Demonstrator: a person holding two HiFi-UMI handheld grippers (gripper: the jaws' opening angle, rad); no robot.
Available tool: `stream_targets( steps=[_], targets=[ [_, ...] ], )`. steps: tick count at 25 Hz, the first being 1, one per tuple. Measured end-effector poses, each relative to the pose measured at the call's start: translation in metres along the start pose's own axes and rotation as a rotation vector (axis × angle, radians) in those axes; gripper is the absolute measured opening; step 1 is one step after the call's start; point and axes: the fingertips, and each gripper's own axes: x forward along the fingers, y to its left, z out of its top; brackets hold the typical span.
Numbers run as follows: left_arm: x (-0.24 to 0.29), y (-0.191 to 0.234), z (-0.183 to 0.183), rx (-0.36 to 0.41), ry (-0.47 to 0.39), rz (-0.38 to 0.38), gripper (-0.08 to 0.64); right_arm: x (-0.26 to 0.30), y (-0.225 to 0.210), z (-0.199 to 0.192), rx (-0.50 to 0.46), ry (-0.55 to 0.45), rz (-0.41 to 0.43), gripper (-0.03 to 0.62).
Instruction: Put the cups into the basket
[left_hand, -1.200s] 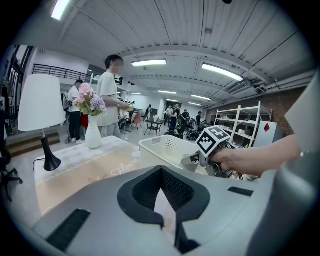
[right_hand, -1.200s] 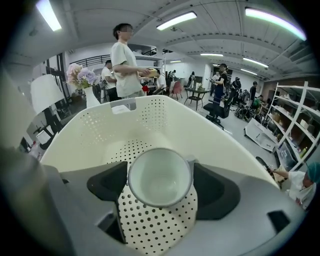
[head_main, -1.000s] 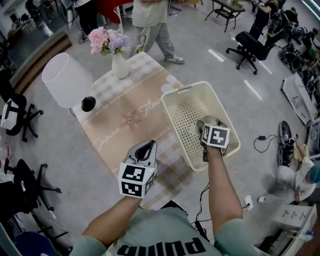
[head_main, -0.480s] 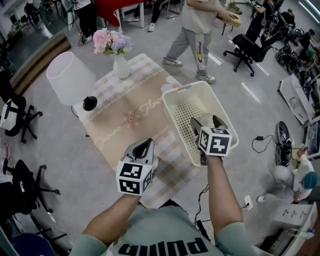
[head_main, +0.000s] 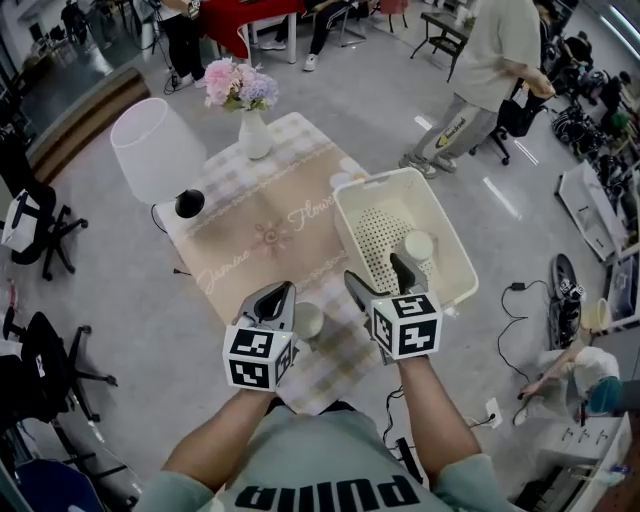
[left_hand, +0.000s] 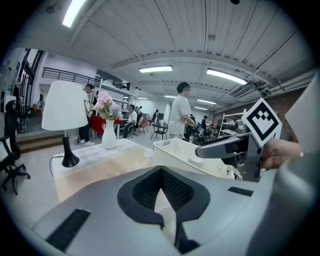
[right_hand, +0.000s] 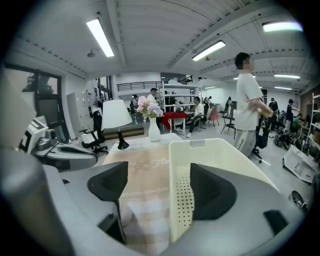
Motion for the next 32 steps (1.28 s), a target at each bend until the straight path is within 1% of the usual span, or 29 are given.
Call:
stream_targets(
  steps=[8,11,15,21,32],
  targets=[
    [-0.020,0.016,-0.007,-0.021,-0.021,0.026,0.002,-0.011,0.072,-0.019,-0.090,0.012,0.171,0.390],
    [-0.028,0.020,-0.010,-0.031,-0.032,0.040,0.002,-0.016,0.099,-0.036,-0.124,0.036,0.243,0.390],
    [-0.039,0.023,-0.018,-0.039,-0.042,0.061,0.002,-0.020,0.122,-0.058,-0.153,0.066,0.299,0.390],
    [-0.049,0.026,-0.027,-0.023,-0.043,0.085,0.002,-0.021,0.136,-0.072,-0.178,0.086,0.333,0.390],
    [-0.058,0.027,-0.040,-0.015,-0.021,0.089,0.002,-0.018,0.143,-0.088,-0.203,0.114,0.328,0.390]
  ],
)
